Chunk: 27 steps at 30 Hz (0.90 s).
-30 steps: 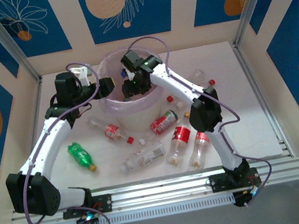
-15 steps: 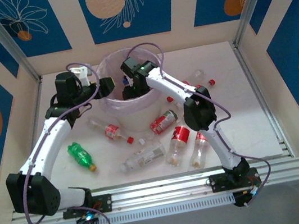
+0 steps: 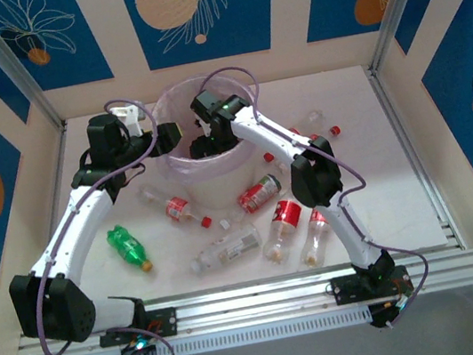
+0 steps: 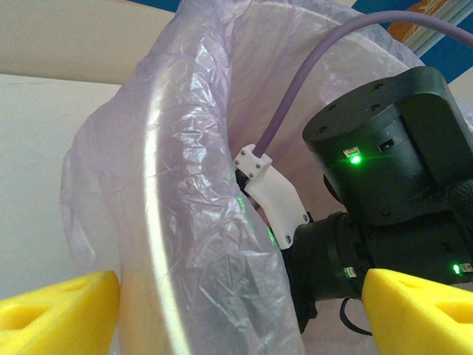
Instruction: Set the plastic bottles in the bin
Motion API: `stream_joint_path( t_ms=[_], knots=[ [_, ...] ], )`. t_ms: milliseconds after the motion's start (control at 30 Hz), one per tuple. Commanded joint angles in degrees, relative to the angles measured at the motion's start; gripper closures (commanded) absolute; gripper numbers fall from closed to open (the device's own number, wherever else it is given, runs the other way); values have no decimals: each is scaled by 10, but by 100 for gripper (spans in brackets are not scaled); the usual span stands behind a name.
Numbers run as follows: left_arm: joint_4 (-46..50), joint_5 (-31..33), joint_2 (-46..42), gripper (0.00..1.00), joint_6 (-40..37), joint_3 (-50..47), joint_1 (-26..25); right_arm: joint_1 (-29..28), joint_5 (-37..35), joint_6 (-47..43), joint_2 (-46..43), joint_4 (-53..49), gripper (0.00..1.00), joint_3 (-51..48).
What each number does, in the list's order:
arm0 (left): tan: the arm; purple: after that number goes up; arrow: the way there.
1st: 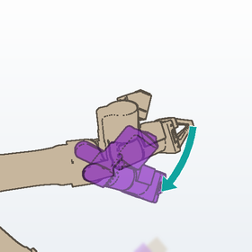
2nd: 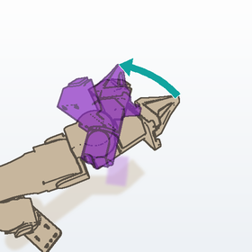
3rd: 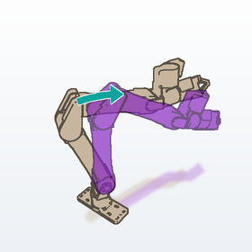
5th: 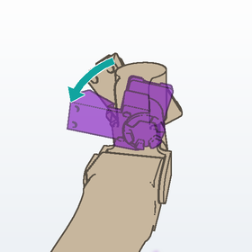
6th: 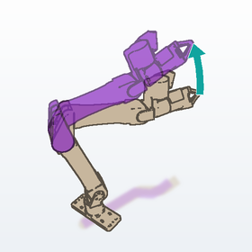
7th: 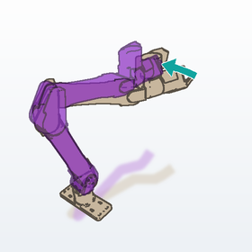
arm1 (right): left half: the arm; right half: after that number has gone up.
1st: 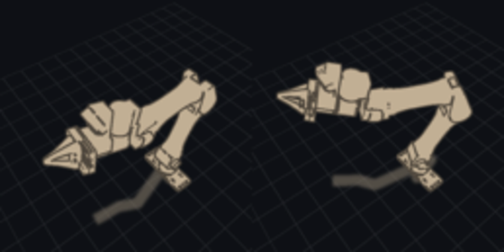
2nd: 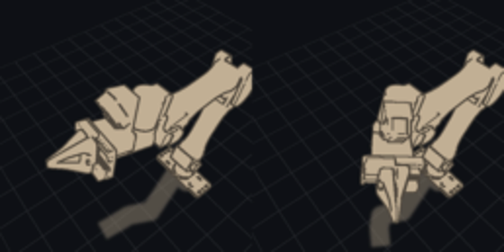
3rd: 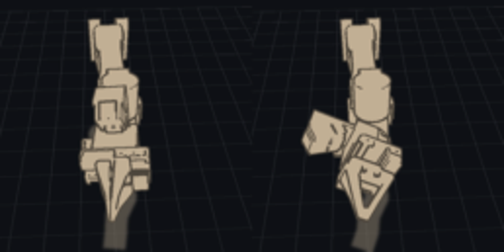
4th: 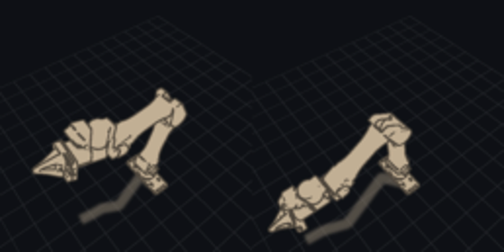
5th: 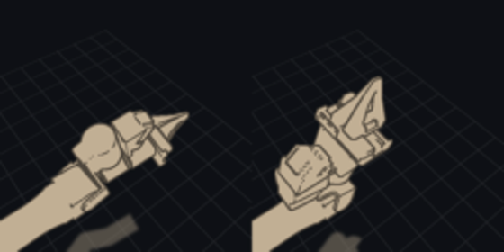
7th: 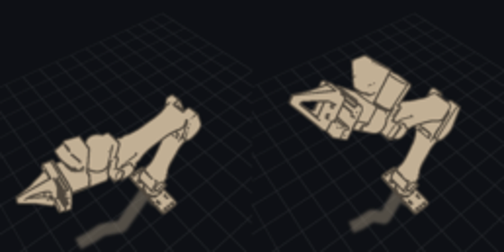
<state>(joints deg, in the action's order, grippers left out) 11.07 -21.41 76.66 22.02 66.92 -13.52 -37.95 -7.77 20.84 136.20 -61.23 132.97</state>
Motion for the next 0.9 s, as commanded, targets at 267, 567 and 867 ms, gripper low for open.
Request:
stream_joint_path(
  t_ms=[267,567,867],
  knots=[
    [69,5,10,16,-38,-19,-10,-16,-27,-29,-129,-55,11,35],
    [69,7,11,16,-39,-19,-10,-26,-74,-32,-243,-63,11,21],
    [69,7,12,16,-39,-19,-10,-19,-159,-7,-375,-84,9,-27]
  ],
)
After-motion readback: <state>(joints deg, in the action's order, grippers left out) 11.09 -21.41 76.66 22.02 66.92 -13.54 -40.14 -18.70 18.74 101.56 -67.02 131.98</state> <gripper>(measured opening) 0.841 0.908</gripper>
